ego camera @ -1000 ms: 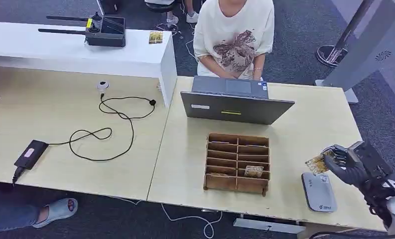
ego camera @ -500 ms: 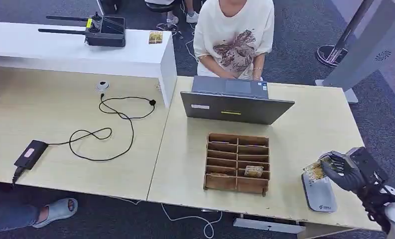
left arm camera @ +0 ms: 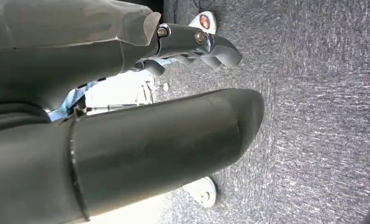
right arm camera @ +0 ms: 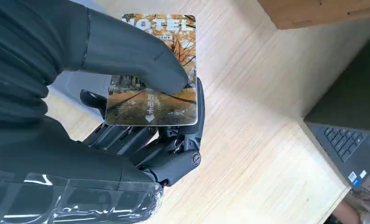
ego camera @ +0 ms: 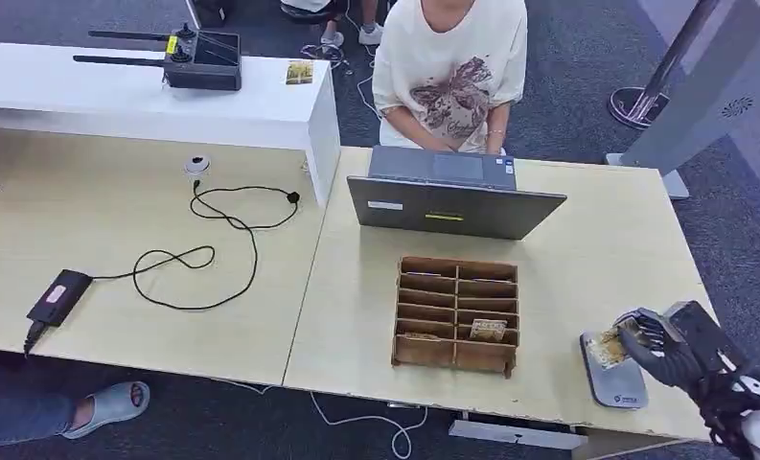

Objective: Pass the card to the sensor for recognition and then transmit it.

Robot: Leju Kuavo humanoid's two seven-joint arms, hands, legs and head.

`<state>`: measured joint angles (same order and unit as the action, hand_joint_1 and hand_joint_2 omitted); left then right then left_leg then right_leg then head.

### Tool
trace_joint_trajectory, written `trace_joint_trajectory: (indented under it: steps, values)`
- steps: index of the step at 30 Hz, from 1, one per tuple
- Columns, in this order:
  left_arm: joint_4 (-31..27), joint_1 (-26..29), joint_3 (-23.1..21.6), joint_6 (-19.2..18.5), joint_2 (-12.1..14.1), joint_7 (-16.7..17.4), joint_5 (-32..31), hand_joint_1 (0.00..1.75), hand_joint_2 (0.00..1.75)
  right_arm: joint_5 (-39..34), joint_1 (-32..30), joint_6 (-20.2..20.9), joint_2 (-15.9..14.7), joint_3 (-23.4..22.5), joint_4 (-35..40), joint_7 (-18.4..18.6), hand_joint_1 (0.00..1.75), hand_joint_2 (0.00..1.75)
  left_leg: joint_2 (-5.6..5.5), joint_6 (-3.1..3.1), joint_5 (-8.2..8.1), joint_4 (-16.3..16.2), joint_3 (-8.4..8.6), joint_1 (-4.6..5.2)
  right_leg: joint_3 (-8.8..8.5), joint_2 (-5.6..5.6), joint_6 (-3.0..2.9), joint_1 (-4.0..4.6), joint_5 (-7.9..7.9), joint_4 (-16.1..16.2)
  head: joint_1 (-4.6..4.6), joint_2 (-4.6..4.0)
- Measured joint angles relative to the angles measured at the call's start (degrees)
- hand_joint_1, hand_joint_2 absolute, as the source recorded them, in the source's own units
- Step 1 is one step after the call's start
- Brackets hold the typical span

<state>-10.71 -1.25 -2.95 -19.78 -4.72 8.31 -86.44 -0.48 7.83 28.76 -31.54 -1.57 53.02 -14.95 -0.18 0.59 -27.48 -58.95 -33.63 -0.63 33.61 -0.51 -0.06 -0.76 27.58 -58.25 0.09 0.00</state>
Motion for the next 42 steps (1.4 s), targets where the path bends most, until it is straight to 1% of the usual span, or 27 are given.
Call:
trace_joint_trajectory:
  steps: [8,21,31,42]
  values:
    - [0.0,0.0,0.0,-0.9,-0.3,0.8,0.0,0.00,0.00,3.4,0.2,-0.2,1.0,-0.1,-0.5,0.0,1.75,1.75,0.00,0.00,0.01,0.0,0.00,0.00,-0.01,0.00,0.00,0.00,0.00,0.0,0.00,0.02]
    - [0.0,-0.2,0.2,-1.5,-0.7,1.8,0.1,0.00,0.00,7.0,4.1,-0.8,3.4,0.1,-4.4,-0.8,1.75,1.75,0.01,0.00,0.01,0.0,0.00,0.00,-0.01,0.00,0.00,0.00,0.00,0.0,-0.02,0.00]
    - [0.0,-0.2,0.5,-1.4,-1.0,1.8,0.2,0.00,0.00,6.4,5.1,-0.7,3.9,0.1,-6.6,-1.7,1.75,1.75,-0.01,0.00,0.01,0.0,-0.01,0.00,-0.01,-0.01,0.00,0.00,0.00,0.0,0.00,0.00]
    - [0.0,-0.2,1.0,-1.1,-1.1,2.0,0.3,0.00,0.00,5.9,5.1,-0.4,3.9,0.1,-7.1,-2.0,1.75,1.75,0.00,0.00,0.01,0.0,0.00,0.00,-0.01,-0.01,0.00,0.00,0.00,0.0,0.00,0.02]
